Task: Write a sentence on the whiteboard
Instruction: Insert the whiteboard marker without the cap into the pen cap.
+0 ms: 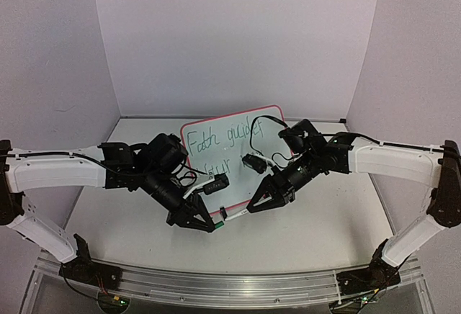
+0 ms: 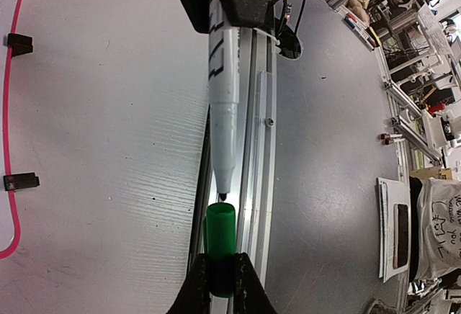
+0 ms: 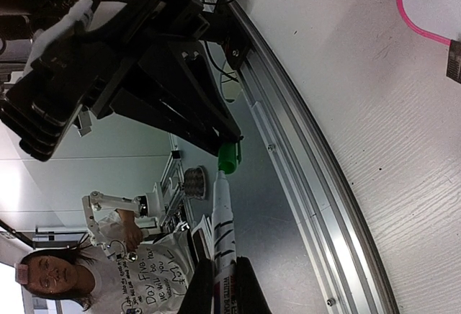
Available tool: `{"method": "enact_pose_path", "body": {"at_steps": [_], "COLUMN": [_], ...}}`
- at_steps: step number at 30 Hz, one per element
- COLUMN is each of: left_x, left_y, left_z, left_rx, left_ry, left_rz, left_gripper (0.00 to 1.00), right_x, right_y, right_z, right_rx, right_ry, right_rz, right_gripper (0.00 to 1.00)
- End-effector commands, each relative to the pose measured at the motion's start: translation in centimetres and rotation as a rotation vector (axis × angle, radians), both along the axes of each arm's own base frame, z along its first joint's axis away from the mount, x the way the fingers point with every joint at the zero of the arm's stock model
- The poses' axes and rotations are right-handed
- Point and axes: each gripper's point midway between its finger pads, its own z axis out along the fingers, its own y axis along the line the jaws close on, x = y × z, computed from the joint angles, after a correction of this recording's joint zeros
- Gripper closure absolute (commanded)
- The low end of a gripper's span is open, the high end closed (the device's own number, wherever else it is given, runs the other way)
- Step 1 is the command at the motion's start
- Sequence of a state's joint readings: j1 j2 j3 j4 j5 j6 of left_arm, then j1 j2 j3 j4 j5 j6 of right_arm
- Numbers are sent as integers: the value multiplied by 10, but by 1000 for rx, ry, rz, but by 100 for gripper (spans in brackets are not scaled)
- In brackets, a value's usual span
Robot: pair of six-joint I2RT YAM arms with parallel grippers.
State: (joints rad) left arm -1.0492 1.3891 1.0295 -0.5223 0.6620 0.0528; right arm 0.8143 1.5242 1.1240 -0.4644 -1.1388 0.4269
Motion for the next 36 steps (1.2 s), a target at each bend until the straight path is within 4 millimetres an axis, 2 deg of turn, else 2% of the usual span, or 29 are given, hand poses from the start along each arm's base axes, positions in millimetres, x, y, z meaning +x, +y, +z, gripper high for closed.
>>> {"method": "enact_pose_path", "body": {"at_steps": [1, 20, 36], "left_x": [2, 4, 21], "left_y": [-14, -19, -41], "left_z": [30, 33, 56], "left_rx": [-92, -106, -188], "left_ry": [-36, -44, -120], "left_rz": [-30, -38, -14], "left_gripper": [100, 100, 100], "right_x": [2, 0, -8], "right_y": [8, 16, 30], "right_z": [13, 11, 7], "right_rx": [45, 51, 60], "right_ry": [-33, -28, -6], "right_rz": [23, 51, 108], "right_gripper": [100, 100, 100]}}
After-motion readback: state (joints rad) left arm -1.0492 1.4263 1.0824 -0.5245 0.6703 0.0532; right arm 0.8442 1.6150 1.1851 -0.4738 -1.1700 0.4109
